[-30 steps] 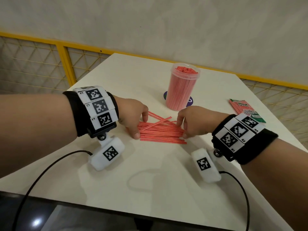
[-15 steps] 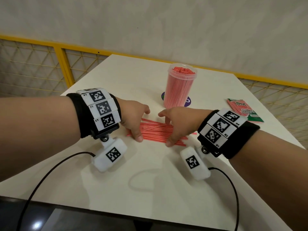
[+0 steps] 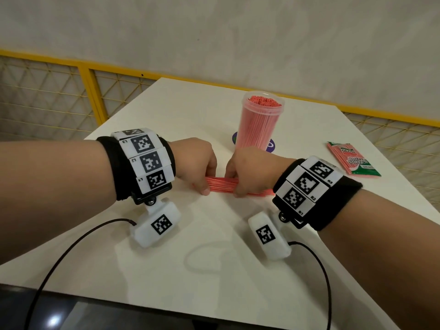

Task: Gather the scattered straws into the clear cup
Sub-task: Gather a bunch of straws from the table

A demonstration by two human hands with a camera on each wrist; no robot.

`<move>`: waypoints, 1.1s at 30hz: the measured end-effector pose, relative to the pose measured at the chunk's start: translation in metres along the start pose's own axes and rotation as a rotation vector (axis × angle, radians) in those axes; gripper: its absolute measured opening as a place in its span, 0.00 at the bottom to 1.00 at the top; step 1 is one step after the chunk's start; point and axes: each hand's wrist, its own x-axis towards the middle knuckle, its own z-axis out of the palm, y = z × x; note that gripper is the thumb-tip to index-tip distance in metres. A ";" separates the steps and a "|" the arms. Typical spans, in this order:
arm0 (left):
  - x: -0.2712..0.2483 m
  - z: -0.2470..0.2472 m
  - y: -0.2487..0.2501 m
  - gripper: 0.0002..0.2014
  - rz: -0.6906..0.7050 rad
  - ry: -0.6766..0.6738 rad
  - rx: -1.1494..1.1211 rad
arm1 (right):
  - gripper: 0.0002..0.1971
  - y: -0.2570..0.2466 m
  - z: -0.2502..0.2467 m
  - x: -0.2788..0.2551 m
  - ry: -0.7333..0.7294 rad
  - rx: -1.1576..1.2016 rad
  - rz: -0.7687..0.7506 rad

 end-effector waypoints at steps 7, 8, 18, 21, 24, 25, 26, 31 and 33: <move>-0.001 0.001 0.007 0.11 0.014 -0.062 0.050 | 0.10 0.000 0.006 0.003 0.016 -0.013 0.022; -0.001 0.001 0.008 0.11 0.012 -0.082 0.059 | 0.10 0.000 0.007 0.003 0.015 -0.007 0.018; -0.003 0.005 0.018 0.15 -0.023 -0.233 0.244 | 0.12 0.006 0.019 0.003 -0.082 0.085 0.023; -0.004 0.003 0.018 0.16 -0.018 -0.224 0.260 | 0.15 0.005 0.021 0.003 -0.077 0.077 0.034; -0.004 0.002 0.016 0.16 -0.020 -0.221 0.271 | 0.14 0.004 0.022 0.002 -0.065 0.114 0.038; -0.005 0.002 0.015 0.16 -0.022 -0.220 0.268 | 0.13 0.004 0.022 0.002 -0.065 0.122 0.042; -0.005 0.002 0.014 0.16 -0.022 -0.216 0.261 | 0.13 0.003 0.022 0.002 -0.066 0.129 0.044; -0.005 -0.007 0.010 0.12 -0.006 -0.148 0.216 | 0.11 0.007 0.019 0.004 -0.025 0.157 0.038; -0.005 -0.017 0.006 0.11 0.010 -0.057 0.169 | 0.13 0.011 0.015 0.004 0.019 0.203 0.052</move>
